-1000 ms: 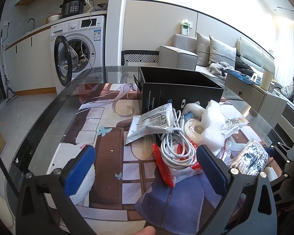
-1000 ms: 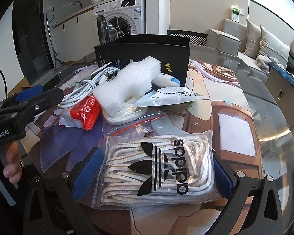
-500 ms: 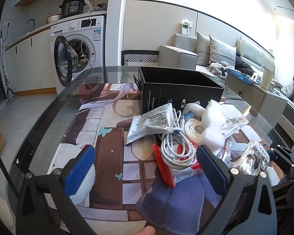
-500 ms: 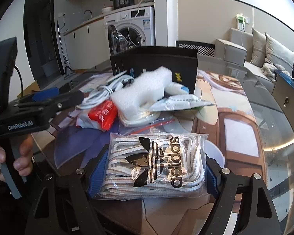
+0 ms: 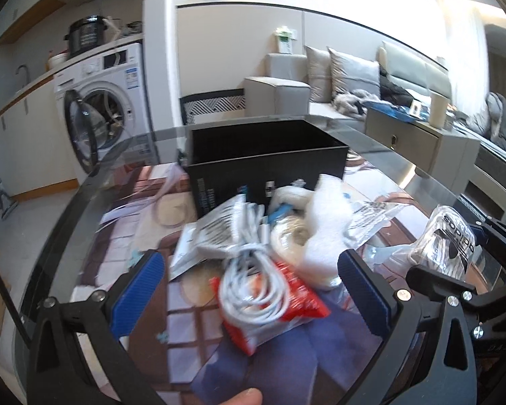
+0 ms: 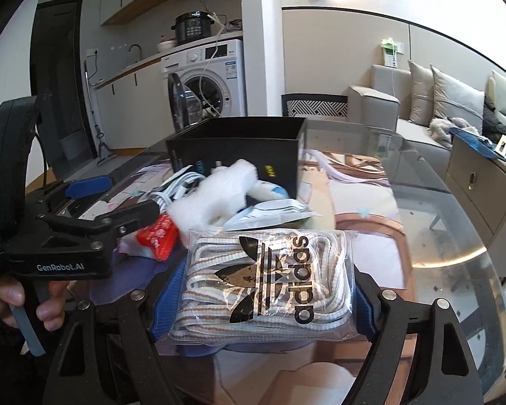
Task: Organize soft objects
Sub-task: 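Lift the adidas bag toward the black box while left tool grasps white foam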
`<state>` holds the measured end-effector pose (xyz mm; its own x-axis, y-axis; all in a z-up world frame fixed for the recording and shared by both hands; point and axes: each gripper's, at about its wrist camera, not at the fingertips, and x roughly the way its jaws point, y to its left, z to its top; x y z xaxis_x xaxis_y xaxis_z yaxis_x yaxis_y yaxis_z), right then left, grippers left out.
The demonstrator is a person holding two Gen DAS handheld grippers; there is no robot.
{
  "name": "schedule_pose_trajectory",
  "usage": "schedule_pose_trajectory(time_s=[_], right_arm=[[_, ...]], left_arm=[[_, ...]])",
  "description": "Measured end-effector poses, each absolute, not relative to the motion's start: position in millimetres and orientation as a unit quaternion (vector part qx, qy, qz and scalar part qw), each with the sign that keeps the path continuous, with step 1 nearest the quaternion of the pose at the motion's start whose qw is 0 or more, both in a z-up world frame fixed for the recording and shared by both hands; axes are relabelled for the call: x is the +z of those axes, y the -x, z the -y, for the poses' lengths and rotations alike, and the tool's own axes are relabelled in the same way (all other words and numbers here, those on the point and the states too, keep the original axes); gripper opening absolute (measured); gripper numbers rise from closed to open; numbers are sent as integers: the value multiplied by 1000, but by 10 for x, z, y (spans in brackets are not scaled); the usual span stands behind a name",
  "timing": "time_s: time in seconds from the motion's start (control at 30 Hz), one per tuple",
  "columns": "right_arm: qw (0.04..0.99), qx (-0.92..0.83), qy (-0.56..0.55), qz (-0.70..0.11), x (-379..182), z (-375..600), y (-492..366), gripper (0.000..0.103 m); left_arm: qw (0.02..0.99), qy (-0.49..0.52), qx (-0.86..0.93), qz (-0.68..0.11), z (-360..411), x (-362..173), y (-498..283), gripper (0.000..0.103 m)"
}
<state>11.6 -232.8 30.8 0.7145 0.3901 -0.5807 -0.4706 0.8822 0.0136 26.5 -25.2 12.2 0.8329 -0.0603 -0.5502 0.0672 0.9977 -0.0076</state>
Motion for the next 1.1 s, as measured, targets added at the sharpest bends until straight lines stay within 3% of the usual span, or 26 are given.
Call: schedule_pose_trajectory(time_s=[0.27, 0.47, 0.53, 0.57, 0.63, 0.7, 1.1], right_arm=[[926, 221, 60, -300, 296, 2454, -150, 83], [926, 221, 52, -303, 282, 2502, -155, 83], [925, 222, 52, -305, 271, 2505, -158, 83], [924, 222, 52, -306, 265, 2503, -161, 83], [924, 222, 52, -307, 262, 2501, -164, 83], [924, 222, 51, -307, 262, 2499, -165, 83], [926, 228, 54, -295, 329, 2451, -134, 83]], left_arm=[[944, -41, -70, -320, 518, 137, -542, 100], [936, -54, -78, -340, 680, 112, -686, 81], [938, -60, -80, -333, 708, 130, -678, 67], [937, -62, -85, -332, 717, 135, -669, 65], [936, -67, -96, -332, 736, 138, -656, 45], [934, -65, -105, -336, 739, 118, -661, 33], [942, -23, -114, -315, 514, 266, -516, 32]])
